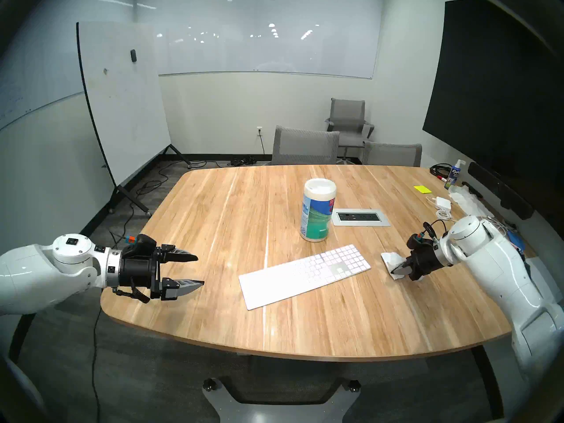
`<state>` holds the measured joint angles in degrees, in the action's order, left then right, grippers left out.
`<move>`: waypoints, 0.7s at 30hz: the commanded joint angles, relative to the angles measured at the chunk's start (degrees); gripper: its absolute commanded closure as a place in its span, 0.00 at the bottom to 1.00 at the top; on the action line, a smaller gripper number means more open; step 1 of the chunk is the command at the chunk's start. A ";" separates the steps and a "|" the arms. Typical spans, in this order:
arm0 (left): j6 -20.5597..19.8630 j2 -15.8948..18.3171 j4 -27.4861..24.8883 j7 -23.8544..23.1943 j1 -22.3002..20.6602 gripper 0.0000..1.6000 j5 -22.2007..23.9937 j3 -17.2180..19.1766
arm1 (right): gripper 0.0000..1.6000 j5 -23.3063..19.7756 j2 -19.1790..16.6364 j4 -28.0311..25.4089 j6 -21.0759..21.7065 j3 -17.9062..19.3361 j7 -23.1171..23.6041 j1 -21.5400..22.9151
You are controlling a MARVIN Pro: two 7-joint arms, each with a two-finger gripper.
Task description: Wipe the keyboards and mice with a disinfecting wipe, then set the wipe down
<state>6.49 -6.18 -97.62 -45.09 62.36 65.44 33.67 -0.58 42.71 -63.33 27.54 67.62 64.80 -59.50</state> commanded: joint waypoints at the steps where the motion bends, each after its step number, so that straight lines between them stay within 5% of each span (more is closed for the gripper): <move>1: 0.20 0.00 -0.18 -0.03 -0.55 0.00 0.24 0.55 | 1.00 0.45 1.57 1.39 -0.45 0.25 -0.51 3.56; 21: 0.20 0.01 -0.18 -0.02 -0.63 0.00 0.24 0.46 | 1.00 1.56 2.56 4.60 -1.05 1.38 0.52 6.60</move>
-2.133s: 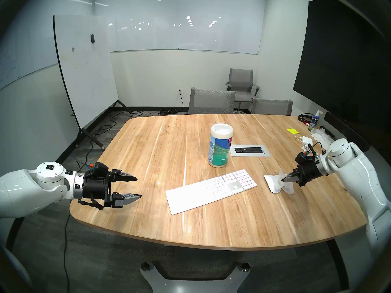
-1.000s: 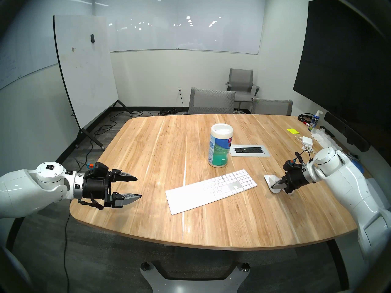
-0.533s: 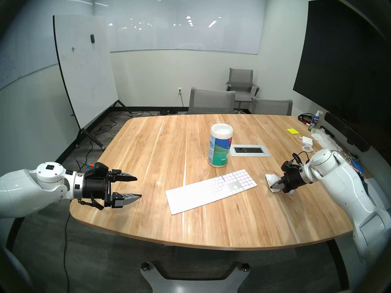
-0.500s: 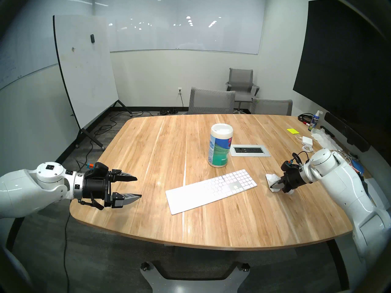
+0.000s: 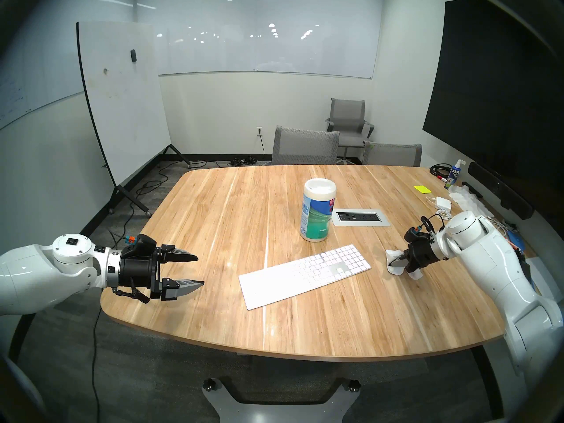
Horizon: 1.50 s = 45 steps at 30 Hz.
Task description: Wipe the keyboards and mice with a disinfecting wipe, then set the wipe down
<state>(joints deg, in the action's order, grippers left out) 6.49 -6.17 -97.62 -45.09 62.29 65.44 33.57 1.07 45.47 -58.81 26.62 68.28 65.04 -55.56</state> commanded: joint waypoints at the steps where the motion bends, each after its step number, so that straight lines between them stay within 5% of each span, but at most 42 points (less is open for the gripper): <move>1: 0.20 0.00 -0.18 -0.02 -0.56 0.00 0.25 0.56 | 1.00 -0.02 -0.16 0.26 -0.19 0.71 0.31 2.80; 45: 0.23 0.02 -0.18 -0.02 -0.70 0.00 0.28 0.41 | 1.00 6.61 5.92 12.82 -5.16 -0.11 -5.45 7.86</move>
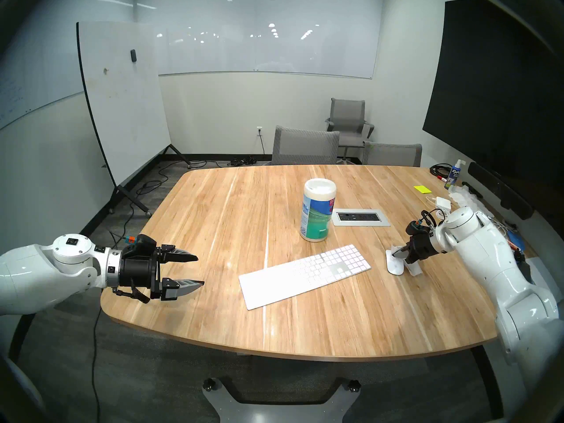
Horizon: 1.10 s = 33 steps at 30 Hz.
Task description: Wipe the keyboards and mice with a disinfecting wipe, then set the wipe down
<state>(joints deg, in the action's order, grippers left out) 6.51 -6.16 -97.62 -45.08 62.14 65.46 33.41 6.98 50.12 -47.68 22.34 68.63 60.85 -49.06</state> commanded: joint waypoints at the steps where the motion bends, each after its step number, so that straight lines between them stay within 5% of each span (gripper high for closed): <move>1: 0.21 0.00 -0.18 -0.02 -0.56 0.00 0.26 0.56 | 1.00 0.87 1.44 1.95 -1.00 -0.51 -1.54 1.47; 13: 0.22 0.00 -0.18 -0.02 -0.59 0.00 0.26 0.52 | 1.00 2.01 3.23 5.50 -2.14 -1.16 -3.11 3.03; 33: 0.22 0.01 -0.18 -0.02 -0.67 0.00 0.27 0.44 | 1.00 0.22 0.98 -2.84 1.09 1.00 -0.83 -1.32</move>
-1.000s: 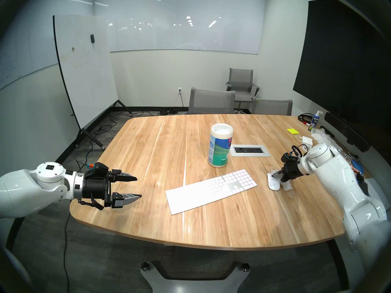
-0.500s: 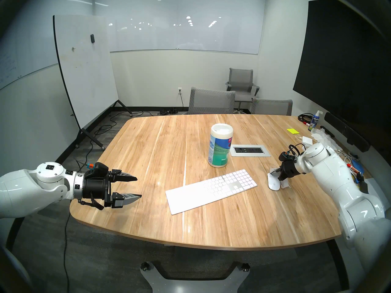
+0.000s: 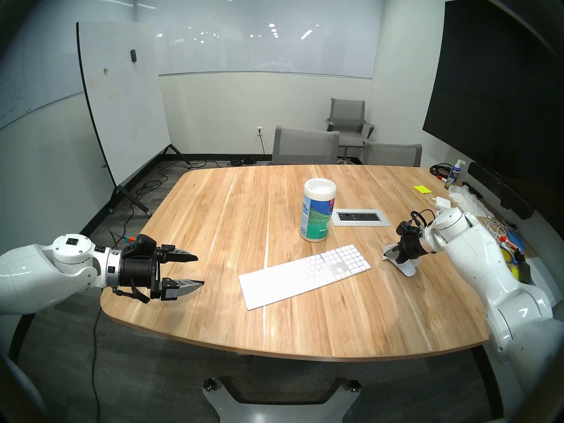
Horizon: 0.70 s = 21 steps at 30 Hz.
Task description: Wipe the keyboards and mice with a disinfecting wipe, then set the wipe down
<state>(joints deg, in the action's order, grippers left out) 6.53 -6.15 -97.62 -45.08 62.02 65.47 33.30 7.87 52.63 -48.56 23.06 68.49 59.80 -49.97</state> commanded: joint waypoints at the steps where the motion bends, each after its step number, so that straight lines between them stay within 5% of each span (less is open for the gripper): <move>1: 0.20 0.00 -0.18 -0.02 -0.56 0.00 0.25 0.56 | 1.00 -0.65 -1.53 -1.68 0.35 1.34 0.07 -0.25; 21: 0.21 0.00 -0.18 -0.01 -0.63 0.00 0.25 0.48 | 1.00 -0.71 -0.92 2.42 -0.32 3.34 -0.69 3.26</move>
<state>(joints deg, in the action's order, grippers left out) 6.53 -6.15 -97.62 -45.08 61.95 65.47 33.21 7.11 51.78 -46.97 23.50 71.36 59.30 -49.44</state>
